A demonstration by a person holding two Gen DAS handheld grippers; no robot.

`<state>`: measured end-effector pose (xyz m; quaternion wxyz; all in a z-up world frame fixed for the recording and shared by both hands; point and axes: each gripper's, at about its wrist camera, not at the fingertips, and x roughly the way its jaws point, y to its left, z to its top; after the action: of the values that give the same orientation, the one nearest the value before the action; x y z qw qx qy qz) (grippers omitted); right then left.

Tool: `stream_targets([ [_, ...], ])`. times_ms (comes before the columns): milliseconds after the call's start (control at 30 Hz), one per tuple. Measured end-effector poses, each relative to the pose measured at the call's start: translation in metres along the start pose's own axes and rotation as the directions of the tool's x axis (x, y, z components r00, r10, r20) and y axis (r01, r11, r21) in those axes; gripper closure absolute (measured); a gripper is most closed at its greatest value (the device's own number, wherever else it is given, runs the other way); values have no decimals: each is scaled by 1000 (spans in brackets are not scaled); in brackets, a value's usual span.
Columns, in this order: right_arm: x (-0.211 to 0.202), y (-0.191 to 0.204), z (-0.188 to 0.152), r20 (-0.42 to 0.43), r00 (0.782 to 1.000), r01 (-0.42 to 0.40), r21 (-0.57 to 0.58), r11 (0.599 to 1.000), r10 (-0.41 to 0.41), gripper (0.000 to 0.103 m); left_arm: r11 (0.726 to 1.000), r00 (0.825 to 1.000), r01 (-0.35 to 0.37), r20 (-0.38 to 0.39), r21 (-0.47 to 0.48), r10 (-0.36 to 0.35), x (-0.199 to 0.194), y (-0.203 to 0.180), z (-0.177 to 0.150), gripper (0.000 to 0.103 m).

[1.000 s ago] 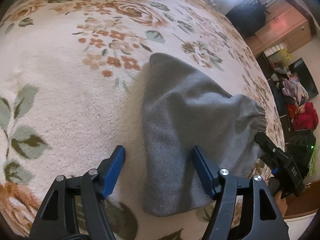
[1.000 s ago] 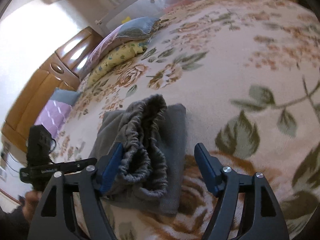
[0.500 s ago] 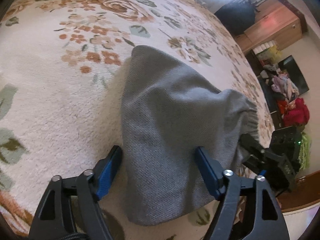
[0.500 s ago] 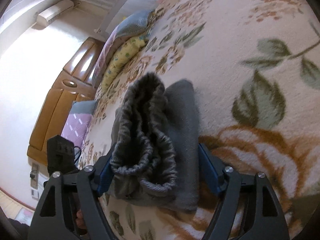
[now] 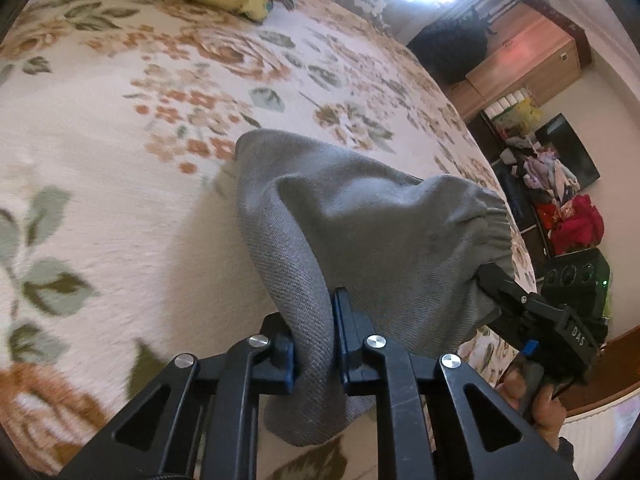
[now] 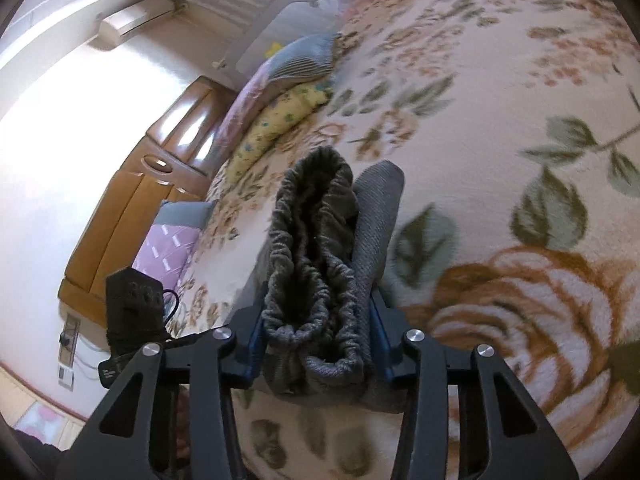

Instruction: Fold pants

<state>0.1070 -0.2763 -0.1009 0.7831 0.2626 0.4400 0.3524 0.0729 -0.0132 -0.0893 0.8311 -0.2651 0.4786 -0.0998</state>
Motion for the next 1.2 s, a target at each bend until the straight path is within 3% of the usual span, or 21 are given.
stream_targets([
  [367, 58, 55, -9, -80, 990, -119, -40, 992, 116, 58, 994, 987, -79, 130, -79, 89, -65, 50, 4, 89],
  [600, 105, 76, -9, -121, 985, -128, -62, 990, 120, 58, 987, 977, -129, 157, -96, 143, -76, 82, 12, 89],
  [933, 141, 72, -11, -164, 985, -59, -61, 996, 48, 57, 983, 980, -150, 117, -107, 162, -61, 109, 5, 89],
  [1067, 142, 62, -14, -165, 985, 27, -71, 997, -38, 45, 985, 981, -140, 124, -100, 152, -61, 112, 1, 86],
  [1200, 134, 59, -10, -129, 987, 85, -111, 990, -99, 36, 985, 979, -152, 125, -85, 162, -62, 117, -1, 75],
])
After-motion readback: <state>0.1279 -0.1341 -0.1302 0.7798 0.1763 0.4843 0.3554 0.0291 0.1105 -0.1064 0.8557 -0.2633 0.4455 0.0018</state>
